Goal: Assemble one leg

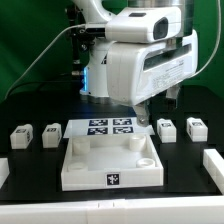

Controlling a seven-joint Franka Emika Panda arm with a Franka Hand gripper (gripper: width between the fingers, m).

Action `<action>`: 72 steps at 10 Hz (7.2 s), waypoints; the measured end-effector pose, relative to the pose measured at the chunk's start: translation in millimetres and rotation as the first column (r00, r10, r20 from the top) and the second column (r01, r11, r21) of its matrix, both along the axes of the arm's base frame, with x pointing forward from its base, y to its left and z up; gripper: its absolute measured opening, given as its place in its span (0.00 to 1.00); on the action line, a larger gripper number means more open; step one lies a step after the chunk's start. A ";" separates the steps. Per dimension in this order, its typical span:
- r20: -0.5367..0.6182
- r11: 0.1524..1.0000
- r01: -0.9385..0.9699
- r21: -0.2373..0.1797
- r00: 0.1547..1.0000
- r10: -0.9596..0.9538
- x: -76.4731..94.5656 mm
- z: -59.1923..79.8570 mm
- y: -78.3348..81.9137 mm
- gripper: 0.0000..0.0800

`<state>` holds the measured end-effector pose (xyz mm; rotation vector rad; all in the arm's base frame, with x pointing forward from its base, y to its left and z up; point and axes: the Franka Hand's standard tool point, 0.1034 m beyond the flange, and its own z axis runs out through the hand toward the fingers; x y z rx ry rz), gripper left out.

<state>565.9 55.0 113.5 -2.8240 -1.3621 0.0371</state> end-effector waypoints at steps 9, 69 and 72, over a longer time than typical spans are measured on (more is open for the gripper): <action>0.029 0.911 -0.413 -0.010 0.910 0.413 -50.6 -17.0 -10.7 0.81; 0.032 0.797 -0.603 0.038 0.798 0.602 -69.7 -106.9 10.2 0.81; 0.043 0.888 -0.460 0.021 0.888 0.459 -78.9 -82.6 22.6 0.81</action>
Offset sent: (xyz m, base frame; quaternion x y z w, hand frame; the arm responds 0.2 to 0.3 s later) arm 0.0000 0.0000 0.0000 0.0000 0.0000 0.0000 1.0000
